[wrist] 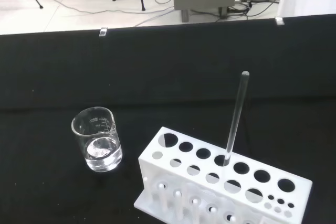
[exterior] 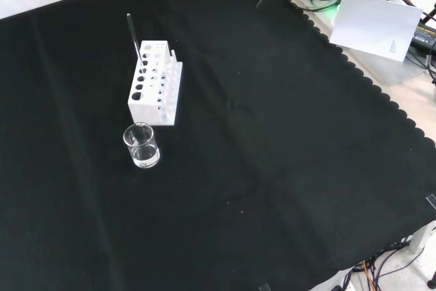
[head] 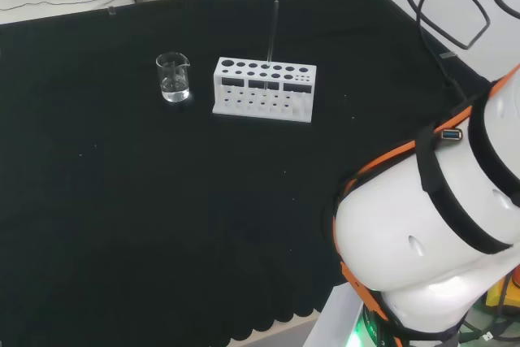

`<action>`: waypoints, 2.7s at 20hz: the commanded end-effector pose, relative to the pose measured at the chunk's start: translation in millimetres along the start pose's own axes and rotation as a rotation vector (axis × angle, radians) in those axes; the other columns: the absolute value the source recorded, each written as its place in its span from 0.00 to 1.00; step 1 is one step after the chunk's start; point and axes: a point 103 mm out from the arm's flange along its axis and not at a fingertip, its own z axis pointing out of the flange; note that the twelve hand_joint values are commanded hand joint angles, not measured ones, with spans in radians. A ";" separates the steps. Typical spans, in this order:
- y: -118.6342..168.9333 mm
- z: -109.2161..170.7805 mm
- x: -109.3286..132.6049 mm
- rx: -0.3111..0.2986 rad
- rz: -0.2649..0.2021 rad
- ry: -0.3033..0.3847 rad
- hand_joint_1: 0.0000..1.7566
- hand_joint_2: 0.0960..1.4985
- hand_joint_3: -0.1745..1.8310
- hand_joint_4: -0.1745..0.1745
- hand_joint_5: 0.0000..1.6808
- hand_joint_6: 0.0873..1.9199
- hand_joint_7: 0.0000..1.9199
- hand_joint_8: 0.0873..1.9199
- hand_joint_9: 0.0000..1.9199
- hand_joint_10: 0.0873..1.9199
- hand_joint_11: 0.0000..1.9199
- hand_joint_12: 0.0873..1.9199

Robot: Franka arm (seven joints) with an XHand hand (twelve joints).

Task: Take the glass rod from the white test tube rack.

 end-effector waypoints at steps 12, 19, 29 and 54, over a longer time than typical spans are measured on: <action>80.8 38.2 -18.9 0.007 -0.064 0.015 0.32 0.60 0.32 0.05 0.17 0.00 0.18 0.46 0.29 0.46 0.12 0.73; 99.1 57.6 -45.4 0.019 -0.044 0.019 0.32 0.60 0.33 0.02 0.21 0.00 0.24 0.48 0.34 0.49 0.20 0.72; 109.6 77.8 -69.0 0.033 -0.021 0.042 0.33 0.60 0.33 0.00 0.25 0.00 0.28 0.50 0.36 0.51 0.23 0.71; 116.9 139.9 -63.9 0.063 -0.113 0.040 0.33 0.59 0.34 0.00 0.18 0.42 0.36 0.57 0.47 0.59 0.39 0.68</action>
